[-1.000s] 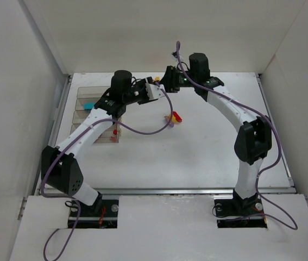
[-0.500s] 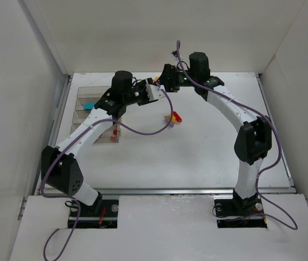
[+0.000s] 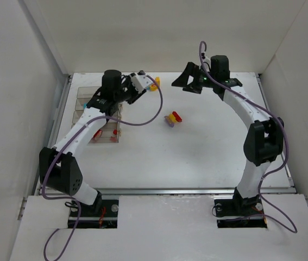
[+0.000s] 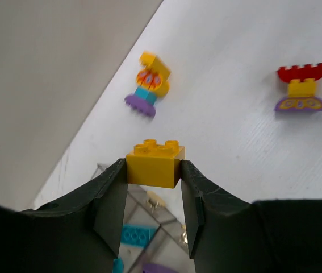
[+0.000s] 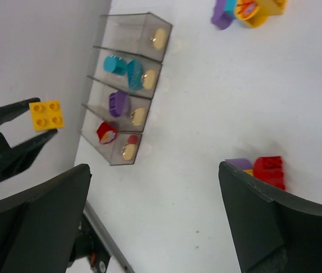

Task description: Sort the legos into containers by color

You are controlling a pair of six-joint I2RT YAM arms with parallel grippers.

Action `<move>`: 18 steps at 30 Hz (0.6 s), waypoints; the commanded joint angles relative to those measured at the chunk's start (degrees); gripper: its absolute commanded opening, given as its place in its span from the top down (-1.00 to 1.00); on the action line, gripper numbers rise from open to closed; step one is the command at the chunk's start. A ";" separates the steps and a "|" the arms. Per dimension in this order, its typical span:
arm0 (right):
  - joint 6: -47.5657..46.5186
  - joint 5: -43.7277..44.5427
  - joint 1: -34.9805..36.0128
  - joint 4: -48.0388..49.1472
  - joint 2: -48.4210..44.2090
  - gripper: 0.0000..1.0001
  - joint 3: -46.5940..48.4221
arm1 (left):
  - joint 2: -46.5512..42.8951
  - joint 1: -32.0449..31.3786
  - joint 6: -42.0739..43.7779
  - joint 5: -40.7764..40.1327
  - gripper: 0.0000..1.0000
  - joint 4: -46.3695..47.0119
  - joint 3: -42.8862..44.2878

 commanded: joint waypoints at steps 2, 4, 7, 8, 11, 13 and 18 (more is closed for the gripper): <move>-2.32 5.17 0.31 -2.21 -3.31 -0.98 0.45 | -0.60 6.26 -15.11 -5.80 1.00 4.20 -1.02; -2.93 5.17 0.31 -2.92 -1.73 -0.98 1.16 | 2.20 8.46 -19.00 -7.04 1.00 4.74 1.44; -2.94 5.17 0.31 -4.07 0.73 -0.98 3.87 | 6.60 12.32 -24.72 -8.27 1.00 4.74 6.88; -2.94 5.17 0.31 -4.07 1.26 -0.98 4.40 | 9.84 13.90 -25.68 -8.27 1.00 4.21 8.46; -3.47 6.04 0.31 -5.30 2.76 -0.98 7.30 | 17.21 15.67 -29.99 -7.57 1.00 0.53 16.89; -3.99 6.84 0.31 -5.91 4.42 -0.98 9.41 | 20.93 17.25 -32.36 -6.95 1.00 -1.06 20.85; -3.99 7.46 -0.22 -9.33 8.29 -0.98 15.73 | 29.54 19.10 -34.04 -12.57 1.00 1.30 26.41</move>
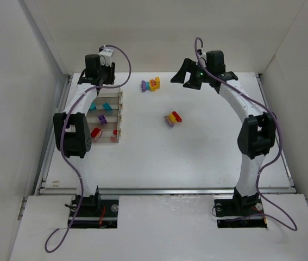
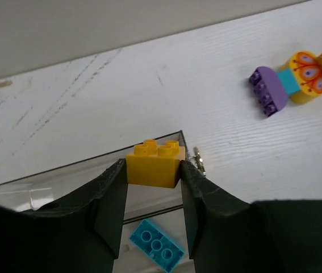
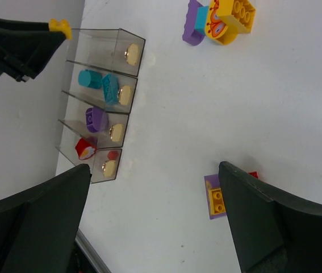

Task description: Sort the legos into containers by color

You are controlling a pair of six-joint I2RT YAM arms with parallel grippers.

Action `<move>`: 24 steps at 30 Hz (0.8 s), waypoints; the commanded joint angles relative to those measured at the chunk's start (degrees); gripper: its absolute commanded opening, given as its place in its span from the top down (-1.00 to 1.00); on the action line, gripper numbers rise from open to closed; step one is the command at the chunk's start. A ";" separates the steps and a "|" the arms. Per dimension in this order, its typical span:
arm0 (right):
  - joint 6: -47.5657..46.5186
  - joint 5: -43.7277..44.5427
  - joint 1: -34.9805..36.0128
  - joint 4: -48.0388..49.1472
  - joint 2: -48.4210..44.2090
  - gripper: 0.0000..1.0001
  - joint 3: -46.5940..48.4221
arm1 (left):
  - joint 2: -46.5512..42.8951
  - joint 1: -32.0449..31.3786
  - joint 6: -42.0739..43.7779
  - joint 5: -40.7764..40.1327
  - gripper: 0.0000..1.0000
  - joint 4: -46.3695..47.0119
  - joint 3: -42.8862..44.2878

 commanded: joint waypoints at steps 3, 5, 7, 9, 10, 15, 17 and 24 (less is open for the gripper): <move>-1.17 1.27 -0.22 -3.02 4.61 -0.98 8.19 | 3.49 1.38 -3.71 -6.00 1.00 2.52 3.45; -0.65 1.80 -0.22 -3.99 6.02 -0.98 11.25 | 5.60 2.52 -3.71 -6.62 1.00 3.22 4.68; -0.65 1.80 -0.22 -5.31 7.43 -0.98 12.94 | 6.83 3.04 -3.71 -6.63 1.00 2.52 5.66; -0.12 1.80 -0.22 -5.31 8.22 -0.98 13.47 | 7.63 3.58 -3.71 -6.63 1.00 2.52 6.18; -0.12 1.80 -0.22 -5.31 8.74 -0.98 13.47 | 8.15 3.58 -3.71 -6.63 1.00 2.52 6.18; 0.41 1.80 -0.22 -5.84 8.75 -0.98 13.47 | 10.17 4.10 -0.64 -6.10 0.39 2.52 5.66; 0.41 1.80 -0.22 -6.36 8.75 -0.98 13.47 | 10.17 4.10 -0.63 -6.62 0.13 2.52 5.66; 0.41 2.94 -0.22 -5.67 7.08 -0.98 11.10 | 8.42 4.10 0.51 -6.10 -0.18 1.90 3.72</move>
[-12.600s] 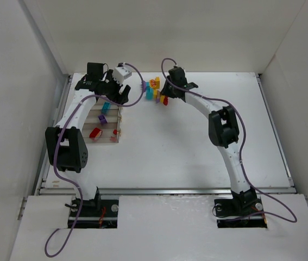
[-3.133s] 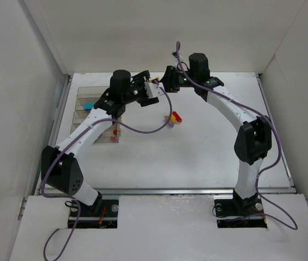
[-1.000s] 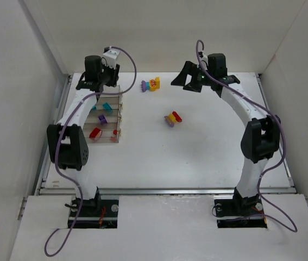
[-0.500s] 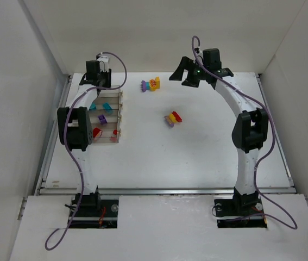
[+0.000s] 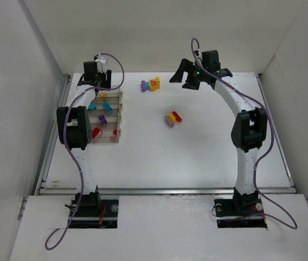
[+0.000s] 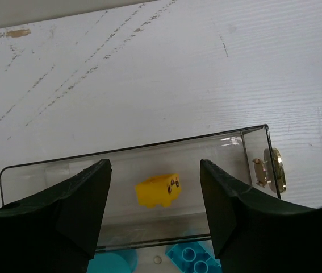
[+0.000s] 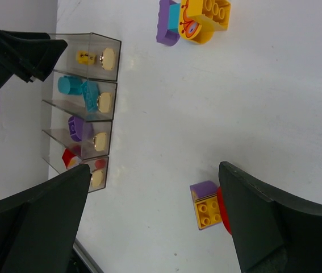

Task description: Sort the legos into containers by color

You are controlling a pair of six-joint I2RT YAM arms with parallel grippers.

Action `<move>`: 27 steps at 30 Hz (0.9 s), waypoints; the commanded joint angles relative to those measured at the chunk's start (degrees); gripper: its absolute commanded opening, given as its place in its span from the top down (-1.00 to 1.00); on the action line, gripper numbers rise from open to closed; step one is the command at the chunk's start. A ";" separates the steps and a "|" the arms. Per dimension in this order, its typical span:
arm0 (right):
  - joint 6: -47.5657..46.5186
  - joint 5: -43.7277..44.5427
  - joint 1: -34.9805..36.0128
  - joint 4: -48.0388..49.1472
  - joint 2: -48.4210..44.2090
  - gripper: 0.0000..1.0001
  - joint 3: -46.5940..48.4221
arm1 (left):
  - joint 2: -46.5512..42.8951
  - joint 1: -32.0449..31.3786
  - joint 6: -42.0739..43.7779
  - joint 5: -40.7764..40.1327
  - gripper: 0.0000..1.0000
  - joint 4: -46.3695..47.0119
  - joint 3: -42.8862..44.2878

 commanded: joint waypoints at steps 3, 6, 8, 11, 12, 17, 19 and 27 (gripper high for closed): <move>0.12 0.80 -0.20 1.16 -2.76 -0.98 0.41 | -3.39 -0.09 0.07 0.22 -0.22 0.35 0.57; -1.01 0.80 -0.20 0.37 -3.29 -0.98 -0.12 | -6.20 -0.09 0.68 0.83 -0.22 -0.18 0.57; -1.72 2.99 -0.20 -1.03 -3.90 -0.98 -0.82 | -9.69 -2.62 3.48 0.83 -0.22 -0.18 -0.91; -3.03 4.05 -0.20 -1.74 -5.05 -0.98 -2.92 | -14.01 -5.88 12.62 2.05 -0.35 0.87 -5.04; -3.04 4.05 -0.20 -1.74 -5.74 -0.98 -4.15 | -16.03 -8.16 14.73 3.63 -0.48 0.18 -5.05; -6.45 4.05 -0.20 -4.27 -5.84 -0.98 -6.18 | -17.19 -12.30 21.07 17.95 -1.00 -11.69 -2.77; -8.74 4.05 0.32 -5.61 -5.84 -0.98 -6.18 | -17.72 -14.14 21.08 17.97 -1.00 -12.22 -2.77; -26.06 20.30 10.96 -12.55 -7.34 -0.42 -9.52 | -23.07 -16.70 17.30 15.61 -1.00 -11.70 -7.60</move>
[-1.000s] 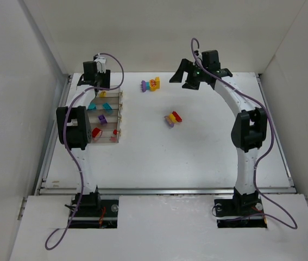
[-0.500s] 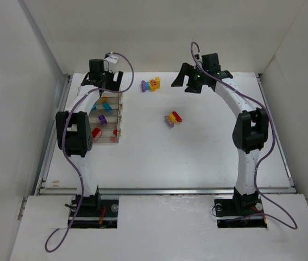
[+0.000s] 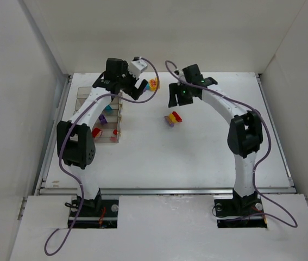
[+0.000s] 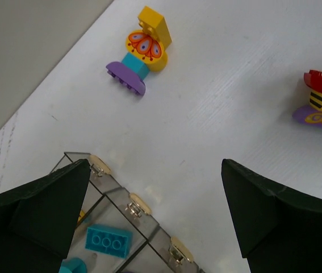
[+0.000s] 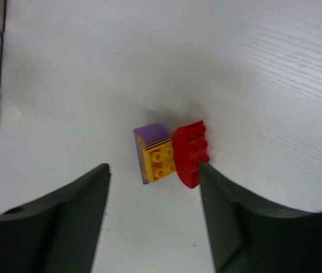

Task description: Sort the legos into containers by color

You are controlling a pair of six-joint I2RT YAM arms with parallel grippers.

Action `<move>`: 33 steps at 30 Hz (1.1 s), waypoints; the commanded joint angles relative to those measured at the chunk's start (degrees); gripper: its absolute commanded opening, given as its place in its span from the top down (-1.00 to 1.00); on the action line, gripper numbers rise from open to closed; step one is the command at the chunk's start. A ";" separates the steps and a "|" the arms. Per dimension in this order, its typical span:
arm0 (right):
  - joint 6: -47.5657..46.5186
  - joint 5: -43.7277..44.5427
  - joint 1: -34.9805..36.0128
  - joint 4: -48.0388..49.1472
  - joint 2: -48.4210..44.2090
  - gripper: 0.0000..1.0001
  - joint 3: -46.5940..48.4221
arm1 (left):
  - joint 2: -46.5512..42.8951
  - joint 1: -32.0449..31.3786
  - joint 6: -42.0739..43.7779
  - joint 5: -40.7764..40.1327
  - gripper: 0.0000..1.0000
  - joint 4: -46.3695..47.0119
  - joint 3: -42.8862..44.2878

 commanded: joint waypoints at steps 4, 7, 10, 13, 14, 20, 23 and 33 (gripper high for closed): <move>-6.75 7.44 5.04 -3.07 -2.65 -0.16 -0.39 | -7.70 -0.31 -2.05 -2.06 -1.00 -0.90 -4.41; -6.74 7.44 5.74 -2.02 -2.13 -0.09 -0.91 | -9.90 -0.31 -2.05 -3.21 -1.00 -1.42 -6.00; -6.74 9.46 6.97 -2.01 -0.81 -0.09 -0.91 | -11.22 -0.31 -2.05 -3.74 -1.00 -1.43 -8.38; -6.74 11.65 7.50 -2.01 0.95 -0.07 -0.39 | -11.75 -0.31 -2.05 -4.45 -1.00 -1.43 -9.08; -6.74 11.66 7.50 -2.01 0.95 -0.07 -0.39 | -11.75 -0.31 -2.05 -4.45 -1.00 -1.43 -9.08; -7.27 10.78 8.03 -2.63 2.89 0.08 0.84 | -11.75 -0.31 -2.05 -4.45 -1.00 -1.43 -9.08; -7.27 10.26 8.03 -2.63 3.50 0.08 0.84 | -11.75 -0.31 -2.05 -4.45 -1.00 -1.43 -9.08; -7.27 8.76 8.03 -2.63 6.93 0.01 2.07 | -11.23 -0.31 -1.52 -4.97 -1.00 -1.43 -9.08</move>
